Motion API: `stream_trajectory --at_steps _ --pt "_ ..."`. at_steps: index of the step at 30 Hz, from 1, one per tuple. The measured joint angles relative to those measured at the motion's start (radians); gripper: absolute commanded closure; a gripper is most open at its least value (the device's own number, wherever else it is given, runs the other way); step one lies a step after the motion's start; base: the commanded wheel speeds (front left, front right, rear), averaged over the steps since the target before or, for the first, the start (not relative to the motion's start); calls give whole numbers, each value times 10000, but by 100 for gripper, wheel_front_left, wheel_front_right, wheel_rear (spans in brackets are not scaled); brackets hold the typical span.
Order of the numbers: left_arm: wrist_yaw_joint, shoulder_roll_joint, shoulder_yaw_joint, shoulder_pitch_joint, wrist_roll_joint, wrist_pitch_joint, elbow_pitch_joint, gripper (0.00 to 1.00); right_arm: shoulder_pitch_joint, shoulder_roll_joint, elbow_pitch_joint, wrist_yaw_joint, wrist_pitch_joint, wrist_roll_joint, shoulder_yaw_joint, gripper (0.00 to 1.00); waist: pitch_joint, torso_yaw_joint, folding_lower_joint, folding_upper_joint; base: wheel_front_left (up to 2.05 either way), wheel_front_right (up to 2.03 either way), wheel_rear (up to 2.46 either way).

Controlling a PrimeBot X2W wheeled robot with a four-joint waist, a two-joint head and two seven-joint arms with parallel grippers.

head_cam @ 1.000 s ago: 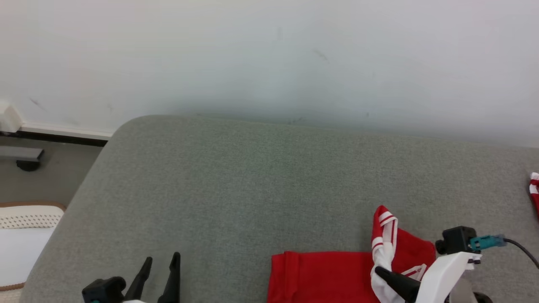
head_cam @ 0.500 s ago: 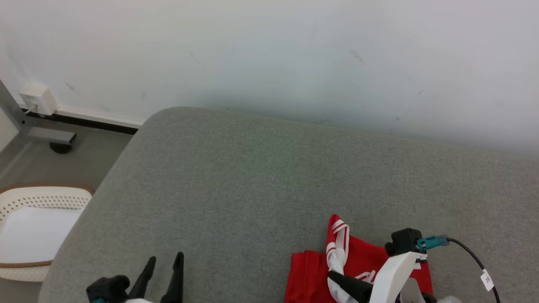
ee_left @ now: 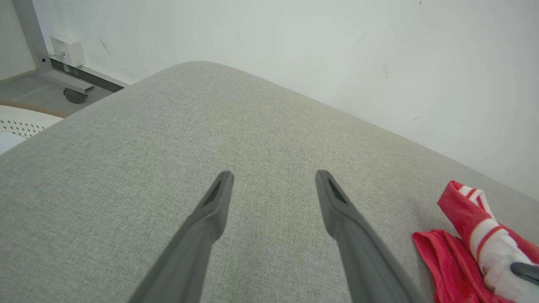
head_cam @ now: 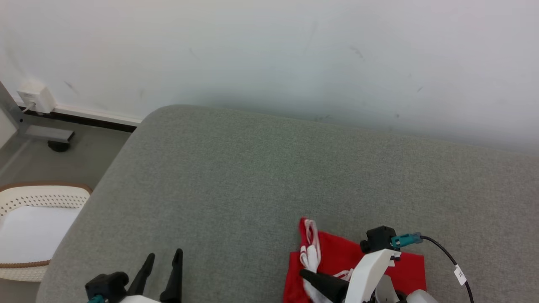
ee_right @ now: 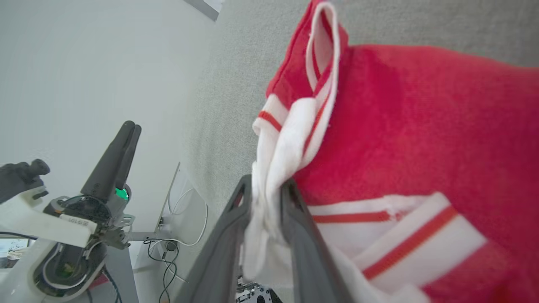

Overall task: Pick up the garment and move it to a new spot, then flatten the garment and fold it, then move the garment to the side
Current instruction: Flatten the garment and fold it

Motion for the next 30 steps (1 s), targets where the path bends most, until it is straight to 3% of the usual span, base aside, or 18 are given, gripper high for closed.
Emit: stream_trajectory --at_steps 5,10,15,19,23,30 --pt "36 50 6 -10 -33 8 0 0 -236 15 -374 0 -447 686 529 0 -76 -169 0 0 0 0 0" --pt "115 69 8 23 -40 10 -63 0 -376 -136 -1208 0 -1151 514 531 0 -144 -443 0 0 0 0 0" --pt "176 111 77 59 -59 8 -176 0 -368 -1080 -2395 0 -2098 401 -251 0 -209 -725 0 0 0 0 0" --pt "209 138 165 128 -69 0 -290 0 -173 -2073 -2769 0 -2824 -326 -1057 0 -254 -937 0 0 0 0 0" --pt "205 138 278 183 -69 -8 -445 0 322 -2631 -2638 -2 -3751 -1402 -1923 0 -281 -1115 0 0 0 0 0" --pt "192 100 545 258 -40 -48 -673 0 1469 -2359 -1664 0 -5016 -3465 -2594 0 -227 -1286 0 1 0 0 0"
